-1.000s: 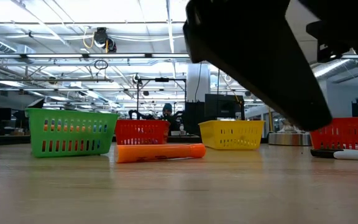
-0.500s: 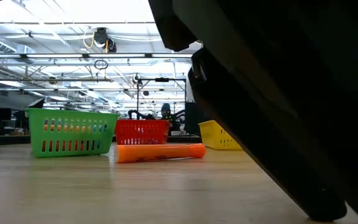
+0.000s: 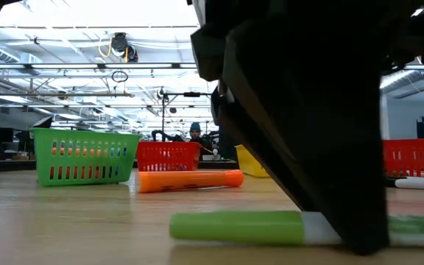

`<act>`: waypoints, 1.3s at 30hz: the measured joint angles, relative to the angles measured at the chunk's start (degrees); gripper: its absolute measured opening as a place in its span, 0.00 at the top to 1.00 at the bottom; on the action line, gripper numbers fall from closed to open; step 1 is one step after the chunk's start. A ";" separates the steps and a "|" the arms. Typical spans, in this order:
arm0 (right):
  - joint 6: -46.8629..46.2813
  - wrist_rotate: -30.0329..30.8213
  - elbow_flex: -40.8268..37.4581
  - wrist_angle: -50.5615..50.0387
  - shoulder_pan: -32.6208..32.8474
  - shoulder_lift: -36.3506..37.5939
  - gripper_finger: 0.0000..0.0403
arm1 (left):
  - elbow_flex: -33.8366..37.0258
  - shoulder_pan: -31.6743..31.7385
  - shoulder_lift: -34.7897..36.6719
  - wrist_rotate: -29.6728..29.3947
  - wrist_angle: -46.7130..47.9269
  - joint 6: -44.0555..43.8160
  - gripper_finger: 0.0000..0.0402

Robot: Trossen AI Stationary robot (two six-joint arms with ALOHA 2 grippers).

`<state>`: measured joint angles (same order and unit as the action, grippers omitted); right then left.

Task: Pick & Place Markers
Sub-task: Put the light green highlighter into the left red bin

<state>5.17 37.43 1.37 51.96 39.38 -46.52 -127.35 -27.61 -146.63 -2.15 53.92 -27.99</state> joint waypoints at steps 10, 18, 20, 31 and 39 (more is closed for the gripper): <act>-1.31 -0.15 0.00 -0.11 0.00 0.00 1.00 | 0.13 2.14 0.00 2.87 0.13 0.96 0.95; -1.34 -0.16 0.00 -0.48 0.00 -0.01 1.00 | 0.50 2.27 2.46 -9.19 -0.36 2.44 0.95; -1.34 -0.14 0.00 -0.96 0.00 -0.03 1.00 | 0.61 2.32 4.22 -11.80 0.60 2.46 0.95; -1.95 -0.15 0.00 -1.25 0.07 -0.04 1.00 | 0.35 0.99 18.60 -30.03 11.33 -2.06 0.95; -4.42 -0.31 0.00 -1.26 0.09 -0.09 1.00 | 0.22 0.63 31.78 -42.47 33.39 -16.57 0.95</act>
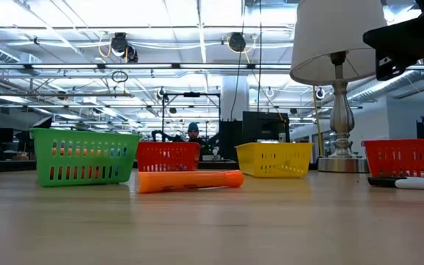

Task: Pick & Place Markers
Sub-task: Put the light green highlighter into the left red bin

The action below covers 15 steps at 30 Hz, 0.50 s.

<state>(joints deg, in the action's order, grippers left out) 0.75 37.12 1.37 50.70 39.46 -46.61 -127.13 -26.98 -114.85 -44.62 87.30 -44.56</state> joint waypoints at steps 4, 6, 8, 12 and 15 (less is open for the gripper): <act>-1.43 -1.49 0.00 -0.06 0.04 -0.04 1.00 | 2.08 0.92 7.47 -1.52 2.07 -3.81 0.95; -2.62 -2.49 0.00 -0.42 0.03 -0.13 1.00 | 5.02 1.76 11.98 -1.86 1.22 -4.91 0.95; -4.00 -4.04 0.00 -1.29 0.02 -0.19 1.00 | 9.12 3.31 16.85 -2.65 1.14 -6.66 0.96; -6.09 -5.95 0.00 -3.61 0.02 -0.86 1.00 | 21.32 7.95 26.84 -1.32 -1.34 -8.48 1.00; -6.06 -5.64 -0.01 -2.72 0.02 -1.38 1.00 | 31.91 13.08 34.24 2.62 -6.40 -5.52 1.00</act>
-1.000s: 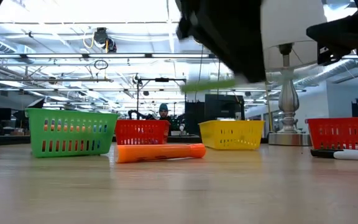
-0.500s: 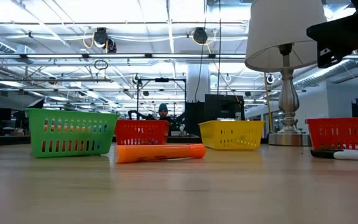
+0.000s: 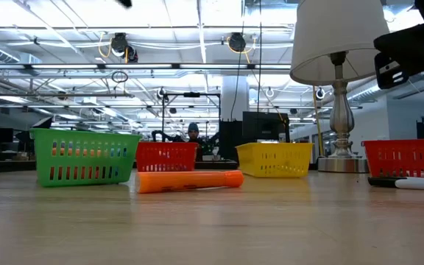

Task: Pick & Place Markers
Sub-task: Put the light green highlighter into the left red bin

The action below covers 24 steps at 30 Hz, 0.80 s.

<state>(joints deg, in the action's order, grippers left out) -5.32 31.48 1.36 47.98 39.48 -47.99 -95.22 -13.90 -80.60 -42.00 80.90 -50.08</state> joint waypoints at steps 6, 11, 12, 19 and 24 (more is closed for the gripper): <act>0.41 0.11 -0.01 0.42 0.00 -0.10 1.00 | 19.43 10.23 9.97 12.10 -18.63 14.54 1.00; 1.89 0.22 -0.01 1.00 -0.01 -0.10 1.00 | 29.41 13.73 12.08 18.03 -29.77 24.39 1.00; 2.49 0.26 -0.01 1.16 -0.04 -0.10 1.00 | 30.56 14.11 11.96 18.79 -30.96 25.55 1.00; 6.61 5.11 -0.01 3.34 -0.11 -0.09 1.00 | 33.12 16.36 8.66 23.00 -41.59 37.00 0.98; 11.33 6.28 -0.01 7.95 -0.13 -0.08 1.00 | 23.28 21.82 -2.33 28.28 -41.48 42.32 0.94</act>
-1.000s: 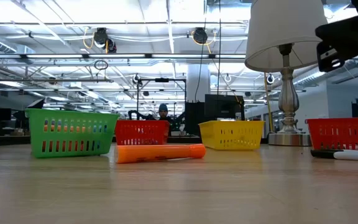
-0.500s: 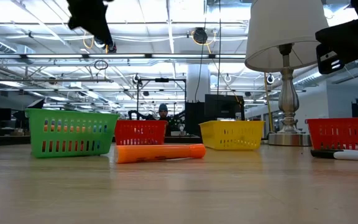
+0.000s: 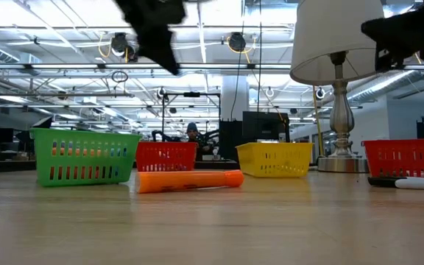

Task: Pick & Place Markers
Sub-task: Put the light green highlighter into the left red bin

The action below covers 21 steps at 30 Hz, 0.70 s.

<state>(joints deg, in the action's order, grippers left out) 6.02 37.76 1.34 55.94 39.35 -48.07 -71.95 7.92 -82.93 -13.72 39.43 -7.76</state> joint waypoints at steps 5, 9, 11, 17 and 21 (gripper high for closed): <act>2.38 -0.28 0.00 4.10 0.00 0.00 1.00 | -18.18 6.06 -17.09 10.34 0.85 7.51 0.94; -0.59 -0.31 0.00 1.76 0.00 -0.12 1.00 | -35.12 8.33 -31.14 12.19 -1.50 13.37 0.94; -1.51 -0.32 0.00 1.48 0.00 -0.13 1.00 | -43.95 8.97 -38.02 12.23 -2.62 15.14 0.94; -2.18 -0.42 0.00 0.27 0.81 -0.16 1.00 | -62.46 11.33 -54.43 15.57 -8.77 15.90 0.94; 0.23 -0.15 0.01 -0.08 1.62 -0.09 1.00 | -58.80 14.48 -57.07 26.30 -21.03 8.05 0.94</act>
<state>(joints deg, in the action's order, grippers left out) 6.25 37.61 1.35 55.86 40.98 -48.16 -130.74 22.40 -140.00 12.58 18.40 0.29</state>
